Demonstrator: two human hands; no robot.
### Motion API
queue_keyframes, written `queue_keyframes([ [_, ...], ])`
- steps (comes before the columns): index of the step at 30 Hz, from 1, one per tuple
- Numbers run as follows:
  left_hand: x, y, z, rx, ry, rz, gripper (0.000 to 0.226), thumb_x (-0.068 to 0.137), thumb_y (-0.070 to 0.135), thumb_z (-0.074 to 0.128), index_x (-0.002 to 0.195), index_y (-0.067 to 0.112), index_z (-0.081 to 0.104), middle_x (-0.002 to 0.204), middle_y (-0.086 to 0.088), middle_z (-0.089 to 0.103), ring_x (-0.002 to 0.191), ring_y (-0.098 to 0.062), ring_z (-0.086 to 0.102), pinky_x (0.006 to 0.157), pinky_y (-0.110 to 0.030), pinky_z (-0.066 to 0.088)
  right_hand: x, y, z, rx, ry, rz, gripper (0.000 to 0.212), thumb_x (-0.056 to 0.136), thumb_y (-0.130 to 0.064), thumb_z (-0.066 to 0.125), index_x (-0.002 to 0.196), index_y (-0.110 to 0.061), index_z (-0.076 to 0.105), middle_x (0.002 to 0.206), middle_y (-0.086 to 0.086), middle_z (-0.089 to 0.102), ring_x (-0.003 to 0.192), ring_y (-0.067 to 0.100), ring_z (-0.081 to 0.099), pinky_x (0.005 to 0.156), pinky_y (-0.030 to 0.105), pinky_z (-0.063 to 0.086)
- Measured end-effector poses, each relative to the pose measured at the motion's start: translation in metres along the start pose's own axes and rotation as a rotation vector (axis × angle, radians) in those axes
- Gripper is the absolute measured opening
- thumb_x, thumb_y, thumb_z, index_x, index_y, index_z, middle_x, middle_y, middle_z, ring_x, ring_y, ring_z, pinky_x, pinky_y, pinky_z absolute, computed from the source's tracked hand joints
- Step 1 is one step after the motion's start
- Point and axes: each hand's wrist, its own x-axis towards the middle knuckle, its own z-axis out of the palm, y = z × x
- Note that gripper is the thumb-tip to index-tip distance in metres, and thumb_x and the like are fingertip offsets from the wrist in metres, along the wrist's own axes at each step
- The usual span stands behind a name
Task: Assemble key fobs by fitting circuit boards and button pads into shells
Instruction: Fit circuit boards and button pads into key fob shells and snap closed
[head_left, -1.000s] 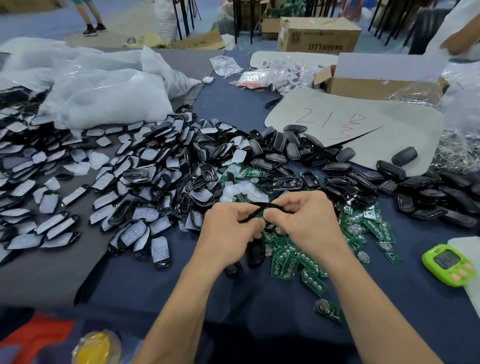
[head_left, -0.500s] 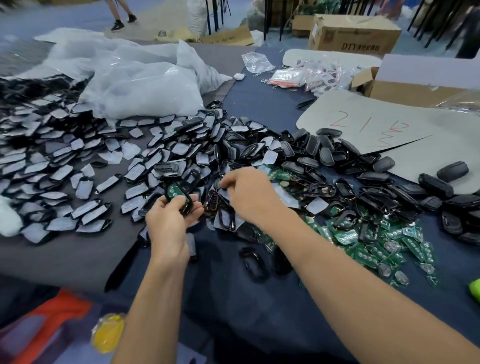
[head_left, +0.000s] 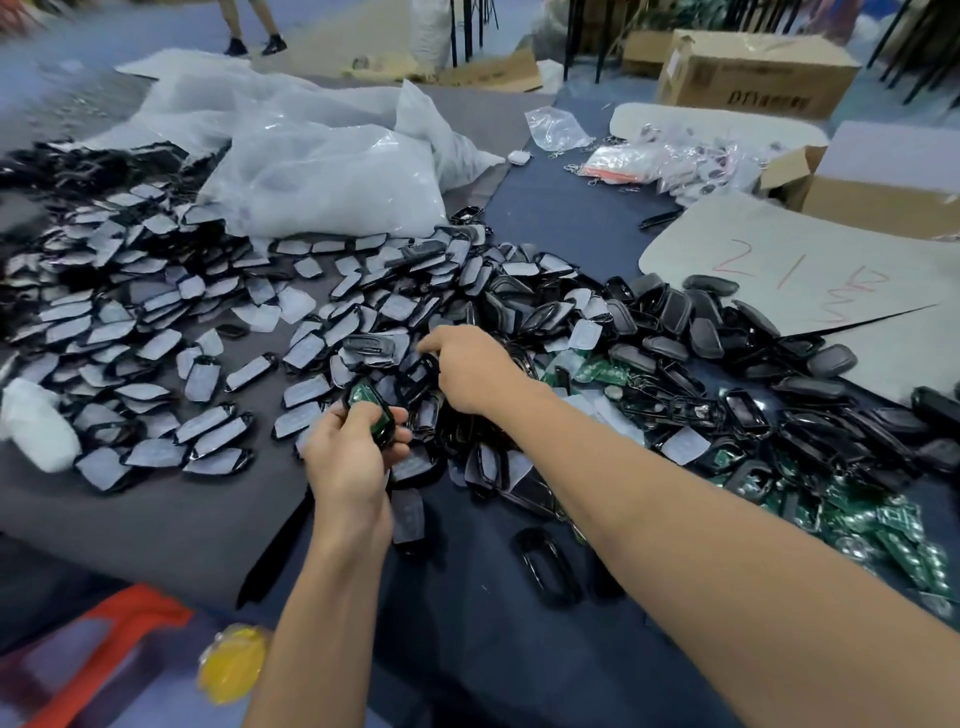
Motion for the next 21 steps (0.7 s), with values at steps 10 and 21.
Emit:
queue_keyframes([
  [10, 0.006, -0.004, 0.005, 0.013, -0.061, 0.001, 0.010, 0.096, 0.004, 0.054, 0.088, 0.007, 0.057, 0.066, -0.001, 0.072, 0.051, -0.010, 0.059, 0.046, -0.019, 0.047, -0.018, 0.012, -0.014, -0.156, 0.015, 0.073, 0.026, 0.094, -0.006, 0.057, 0.110, -0.016, 0.074, 0.121, 0.008, 0.067, 0.117, 0.030, 0.057, 0.093, 0.043, 0.053],
  [21, -0.004, 0.000, 0.006, 0.023, -0.102, 0.009, 0.015, 0.096, 0.002, 0.055, 0.084, 0.011, 0.058, 0.069, -0.004, 0.073, 0.053, -0.012, 0.061, 0.047, -0.019, 0.049, -0.051, 0.012, -0.013, -0.418, -0.099, -0.038, 0.039, 0.092, -0.015, 0.057, 0.129, -0.013, 0.065, 0.135, 0.008, 0.055, 0.128, 0.029, 0.046, 0.112, 0.040, 0.034],
])
